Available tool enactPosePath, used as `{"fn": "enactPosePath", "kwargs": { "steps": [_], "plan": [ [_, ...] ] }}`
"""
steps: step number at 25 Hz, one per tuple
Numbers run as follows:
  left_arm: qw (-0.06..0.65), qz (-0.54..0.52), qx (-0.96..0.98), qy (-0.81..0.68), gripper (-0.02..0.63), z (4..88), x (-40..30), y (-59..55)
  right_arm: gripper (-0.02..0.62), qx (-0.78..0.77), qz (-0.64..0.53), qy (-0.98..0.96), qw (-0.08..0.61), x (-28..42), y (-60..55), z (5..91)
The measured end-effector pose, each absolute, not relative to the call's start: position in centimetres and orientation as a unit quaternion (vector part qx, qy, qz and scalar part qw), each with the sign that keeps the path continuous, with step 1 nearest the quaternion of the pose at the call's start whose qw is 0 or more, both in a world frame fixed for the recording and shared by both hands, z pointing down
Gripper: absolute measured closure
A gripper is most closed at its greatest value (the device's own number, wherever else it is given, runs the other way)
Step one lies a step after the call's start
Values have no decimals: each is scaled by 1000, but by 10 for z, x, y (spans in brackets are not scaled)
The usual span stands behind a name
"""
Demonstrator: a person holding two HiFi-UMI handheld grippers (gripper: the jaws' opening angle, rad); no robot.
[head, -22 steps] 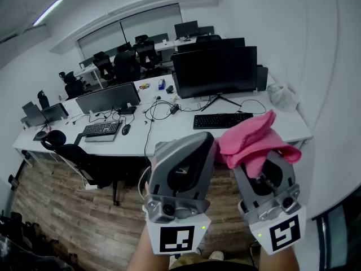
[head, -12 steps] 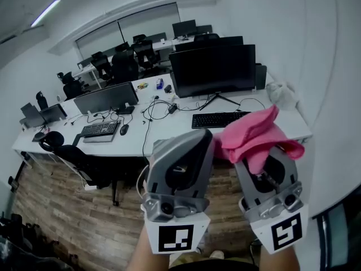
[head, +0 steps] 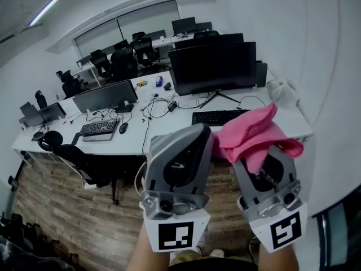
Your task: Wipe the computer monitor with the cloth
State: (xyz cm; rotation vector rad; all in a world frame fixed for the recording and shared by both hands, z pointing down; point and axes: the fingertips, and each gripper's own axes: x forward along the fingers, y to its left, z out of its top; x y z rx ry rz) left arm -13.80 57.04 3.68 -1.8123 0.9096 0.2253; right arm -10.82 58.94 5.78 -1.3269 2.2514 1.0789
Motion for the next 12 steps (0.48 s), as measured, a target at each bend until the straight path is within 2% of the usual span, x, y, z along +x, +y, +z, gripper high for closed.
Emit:
{"fn": "enactPosePath", "kwargs": {
  "steps": [12],
  "plan": [
    [547,87,-739,384,600,38,-134,566,531,-460,370,789,173,-103,583,57]
  ]
}}
